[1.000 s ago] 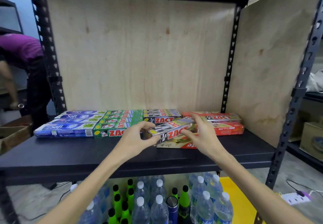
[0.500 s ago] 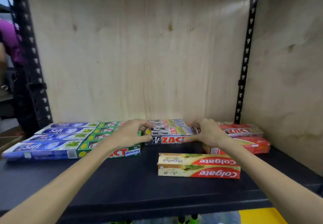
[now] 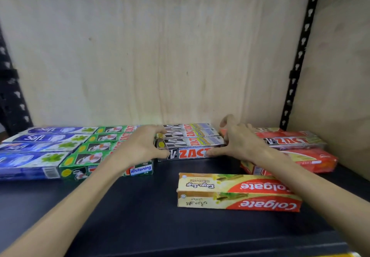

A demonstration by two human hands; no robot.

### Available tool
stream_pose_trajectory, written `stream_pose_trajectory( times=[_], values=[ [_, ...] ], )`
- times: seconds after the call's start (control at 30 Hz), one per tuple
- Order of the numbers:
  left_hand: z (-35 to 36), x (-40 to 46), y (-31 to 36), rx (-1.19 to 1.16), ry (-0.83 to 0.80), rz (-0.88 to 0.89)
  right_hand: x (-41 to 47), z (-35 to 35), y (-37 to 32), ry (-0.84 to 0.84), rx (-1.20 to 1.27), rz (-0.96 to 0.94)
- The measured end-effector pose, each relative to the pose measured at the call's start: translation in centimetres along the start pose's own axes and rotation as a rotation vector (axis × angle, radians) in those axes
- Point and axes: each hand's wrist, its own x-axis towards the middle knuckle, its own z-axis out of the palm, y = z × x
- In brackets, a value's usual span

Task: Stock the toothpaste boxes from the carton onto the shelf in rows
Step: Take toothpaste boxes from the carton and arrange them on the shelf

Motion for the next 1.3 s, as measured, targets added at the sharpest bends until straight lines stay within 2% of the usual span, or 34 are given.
stream_pose_trajectory(
  times=[0.2,0.5,0.8,0.9,1.07,1.2,1.3],
  values=[
    [-0.6,0.5,-1.0,-0.075,-0.055,-0.029,-0.2,0.4,-0.1,0.018,-0.016,-0.018],
    [-0.7,-0.2,-1.3,-0.183,-0.04,-0.033,-1.5,0.2,1.4,0.057,0.033,0.001],
    [2.6,-1.5,5.4,-0.426,0.18,0.119,-4.8,-2.0,3.5,0.243,0.139,0.014],
    [4.6,-1.0,8.6,-0.391,0.188,0.132,-6.6,-3.0,5.2,0.291,0.096,0.094],
    [6.4,0.9,13.3,-0.315,0.093,0.151,-9.1,-4.1,9.7,0.381,-0.046,0.303],
    [7.8,3.1,16.6,-0.326,0.034,0.129,-9.4,-4.3,11.9,0.295,-0.121,0.476],
    [9.3,4.0,18.1,-0.366,-0.011,0.061,-9.0,-4.2,12.4,0.24,-0.118,0.535]
  ],
)
